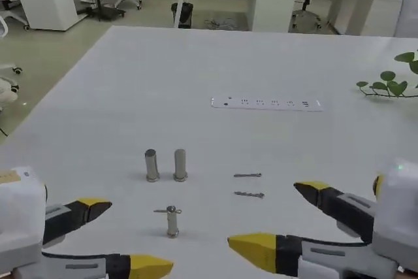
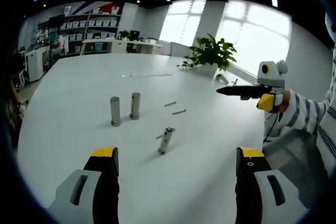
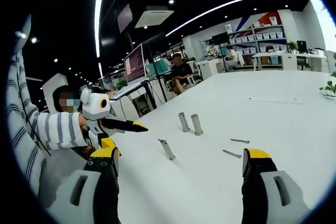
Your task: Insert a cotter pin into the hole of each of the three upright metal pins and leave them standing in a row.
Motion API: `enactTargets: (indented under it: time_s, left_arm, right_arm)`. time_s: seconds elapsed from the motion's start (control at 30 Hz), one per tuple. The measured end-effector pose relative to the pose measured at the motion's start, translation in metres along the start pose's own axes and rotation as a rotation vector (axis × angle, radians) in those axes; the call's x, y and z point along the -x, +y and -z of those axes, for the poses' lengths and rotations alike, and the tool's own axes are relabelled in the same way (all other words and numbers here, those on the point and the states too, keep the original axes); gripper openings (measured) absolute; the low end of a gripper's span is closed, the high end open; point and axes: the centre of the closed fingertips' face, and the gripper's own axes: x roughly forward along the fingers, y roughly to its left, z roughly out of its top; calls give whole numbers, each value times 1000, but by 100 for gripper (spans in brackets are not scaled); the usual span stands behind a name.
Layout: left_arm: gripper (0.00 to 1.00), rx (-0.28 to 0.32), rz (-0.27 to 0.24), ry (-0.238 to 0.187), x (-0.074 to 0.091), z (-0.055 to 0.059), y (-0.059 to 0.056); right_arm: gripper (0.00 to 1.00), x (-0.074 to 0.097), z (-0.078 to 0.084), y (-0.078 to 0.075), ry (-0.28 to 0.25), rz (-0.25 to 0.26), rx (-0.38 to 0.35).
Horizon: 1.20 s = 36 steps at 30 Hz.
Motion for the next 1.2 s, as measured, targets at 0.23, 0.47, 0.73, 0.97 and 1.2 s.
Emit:
enactTargets:
  time_s: [0.23,0.47,0.73,0.97,1.2]
  left_arm:
    - [91,14,-10,-11,2,-3,4]
    - [90,41,-25,-50,7,-16,18]
    - [89,29,-51,-72,8,-33,39]
    - [87,11,-60,-72,1,-43,54]
    - [81,1,-68,-63,-13,-52,76]
  right_arm:
    - [98,12,8,-5,3,34,-25]
    - [98,17,21,0,18,47,-65]
    - [98,19,40,6,91,54,-74]
    - [98,21,38,11,96,56,-72]
    - [98,25,40,12,110,62,-76]
